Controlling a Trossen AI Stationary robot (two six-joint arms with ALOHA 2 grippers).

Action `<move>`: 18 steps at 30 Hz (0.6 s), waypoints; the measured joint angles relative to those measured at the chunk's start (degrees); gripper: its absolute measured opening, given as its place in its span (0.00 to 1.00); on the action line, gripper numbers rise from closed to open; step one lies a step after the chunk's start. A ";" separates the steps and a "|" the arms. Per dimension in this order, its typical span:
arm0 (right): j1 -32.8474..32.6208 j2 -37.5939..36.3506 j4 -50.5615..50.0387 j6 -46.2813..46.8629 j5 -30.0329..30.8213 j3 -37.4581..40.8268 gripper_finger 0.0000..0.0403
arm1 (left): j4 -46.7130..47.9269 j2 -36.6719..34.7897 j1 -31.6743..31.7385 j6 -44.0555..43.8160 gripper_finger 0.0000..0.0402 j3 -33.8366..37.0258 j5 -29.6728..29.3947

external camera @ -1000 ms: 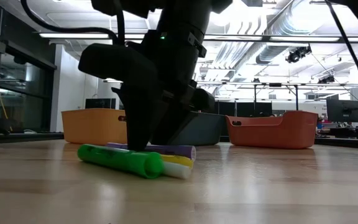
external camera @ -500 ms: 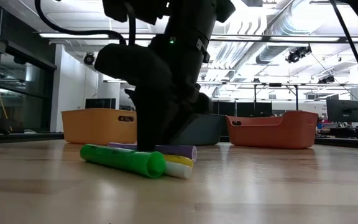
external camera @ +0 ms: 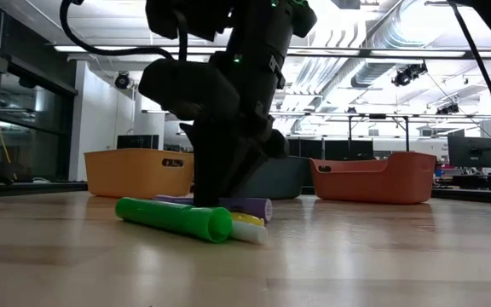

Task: Pick & Place Markers
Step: Put the purple highlighter pen into the blue bin

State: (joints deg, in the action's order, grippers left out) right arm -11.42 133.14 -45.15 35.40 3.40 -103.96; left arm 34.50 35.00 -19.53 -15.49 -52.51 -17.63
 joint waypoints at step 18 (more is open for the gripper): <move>5.41 -17.33 -10.48 -9.47 14.83 -0.02 0.13 | -0.44 0.12 0.02 -2.64 0.21 1.29 -1.45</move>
State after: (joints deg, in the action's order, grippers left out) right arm -6.01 115.81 -55.63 25.93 18.22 -103.98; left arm 34.06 35.13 -19.51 -18.12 -51.22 -19.07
